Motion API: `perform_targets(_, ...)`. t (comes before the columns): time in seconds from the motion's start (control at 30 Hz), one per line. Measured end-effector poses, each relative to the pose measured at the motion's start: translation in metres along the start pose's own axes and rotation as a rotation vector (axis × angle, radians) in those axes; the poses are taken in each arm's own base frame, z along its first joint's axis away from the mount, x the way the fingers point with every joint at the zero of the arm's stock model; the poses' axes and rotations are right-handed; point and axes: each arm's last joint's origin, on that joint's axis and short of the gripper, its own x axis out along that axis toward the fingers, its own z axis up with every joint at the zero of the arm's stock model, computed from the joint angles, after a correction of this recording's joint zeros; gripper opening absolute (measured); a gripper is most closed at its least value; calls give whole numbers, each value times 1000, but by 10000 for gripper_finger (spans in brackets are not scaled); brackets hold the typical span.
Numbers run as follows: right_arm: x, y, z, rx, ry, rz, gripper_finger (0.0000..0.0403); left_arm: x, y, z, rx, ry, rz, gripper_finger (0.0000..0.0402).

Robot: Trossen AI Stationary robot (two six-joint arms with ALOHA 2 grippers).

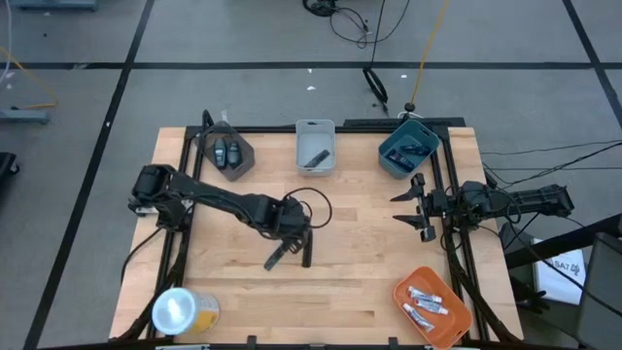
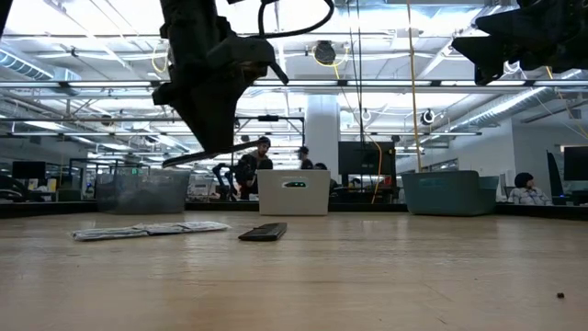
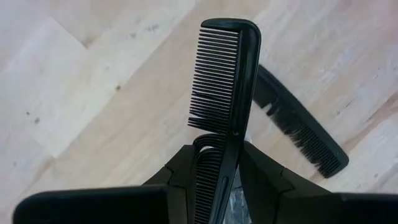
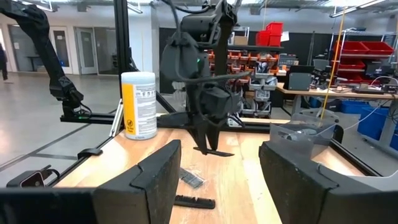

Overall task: Pick & Place Travel size toiletries
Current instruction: Put the black comb into the gray bin

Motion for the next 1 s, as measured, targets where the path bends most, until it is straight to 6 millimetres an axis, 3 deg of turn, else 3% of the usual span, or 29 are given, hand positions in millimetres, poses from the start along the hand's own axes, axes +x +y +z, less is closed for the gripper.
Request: perform_targets(1.0,0,0,0,-5,-1,0,210,-25,52,81,36,-324,-135,88)
